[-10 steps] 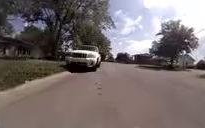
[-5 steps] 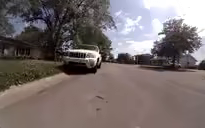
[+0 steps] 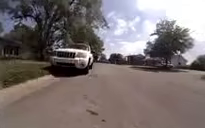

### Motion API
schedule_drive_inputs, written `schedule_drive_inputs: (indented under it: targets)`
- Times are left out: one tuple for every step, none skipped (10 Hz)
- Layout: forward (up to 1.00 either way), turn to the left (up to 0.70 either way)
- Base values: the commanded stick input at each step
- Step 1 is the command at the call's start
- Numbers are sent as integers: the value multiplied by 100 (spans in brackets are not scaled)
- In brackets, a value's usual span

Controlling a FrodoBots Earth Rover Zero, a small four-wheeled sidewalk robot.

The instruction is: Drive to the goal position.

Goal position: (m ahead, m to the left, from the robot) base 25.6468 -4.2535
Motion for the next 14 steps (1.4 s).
schedule_drive_inputs:
  targets:
    - [100, 0]
    - [100, 0]
    - [100, 0]
    - [100, 0]
    - [100, 0]
    - [100, 0]
    - [100, 0]
    - [100, 0]
    - [100, 0]
    - [100, 0]
    - [100, 0]
    - [100, 0]
    - [100, 0]
    - [100, 0]
